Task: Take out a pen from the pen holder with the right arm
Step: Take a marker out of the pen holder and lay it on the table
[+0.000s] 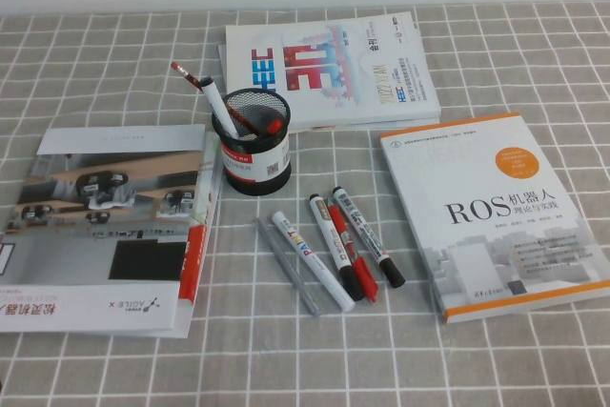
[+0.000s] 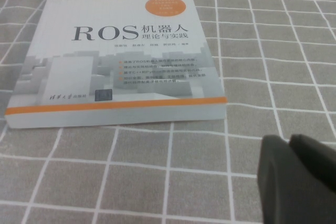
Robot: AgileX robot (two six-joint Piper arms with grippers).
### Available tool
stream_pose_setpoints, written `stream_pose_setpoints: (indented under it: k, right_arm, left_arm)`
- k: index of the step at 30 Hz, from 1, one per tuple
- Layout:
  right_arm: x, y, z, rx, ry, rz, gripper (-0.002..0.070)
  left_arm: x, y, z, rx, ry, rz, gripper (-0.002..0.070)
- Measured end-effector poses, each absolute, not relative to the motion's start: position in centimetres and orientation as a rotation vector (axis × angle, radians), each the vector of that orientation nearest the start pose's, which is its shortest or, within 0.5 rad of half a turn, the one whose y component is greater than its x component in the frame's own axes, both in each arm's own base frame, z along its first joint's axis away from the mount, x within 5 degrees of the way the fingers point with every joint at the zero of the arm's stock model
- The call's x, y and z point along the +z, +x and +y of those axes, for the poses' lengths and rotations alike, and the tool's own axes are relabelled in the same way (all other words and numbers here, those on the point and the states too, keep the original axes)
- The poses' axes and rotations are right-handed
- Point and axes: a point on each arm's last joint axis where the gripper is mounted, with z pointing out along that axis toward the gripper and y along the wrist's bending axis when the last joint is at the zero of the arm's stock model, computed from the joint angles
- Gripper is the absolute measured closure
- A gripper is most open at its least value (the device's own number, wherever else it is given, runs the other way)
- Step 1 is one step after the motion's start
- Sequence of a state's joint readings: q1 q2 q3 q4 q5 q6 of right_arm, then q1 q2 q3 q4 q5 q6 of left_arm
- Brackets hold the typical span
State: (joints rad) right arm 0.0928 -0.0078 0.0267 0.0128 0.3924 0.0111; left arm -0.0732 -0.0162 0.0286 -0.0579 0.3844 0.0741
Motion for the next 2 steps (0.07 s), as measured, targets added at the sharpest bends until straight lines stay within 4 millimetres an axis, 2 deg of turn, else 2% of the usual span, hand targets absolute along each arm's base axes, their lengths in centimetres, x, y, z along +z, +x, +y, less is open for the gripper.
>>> stream_pose_setpoints:
  k: [2]
  right_arm:
    - [16.94, 5.19, 0.53, 0.083, -0.070, 1.894, 0.0689]
  left_arm:
    - [17.00, 5.18, -0.58, -0.057, 0.103, 1.877, 0.0678]
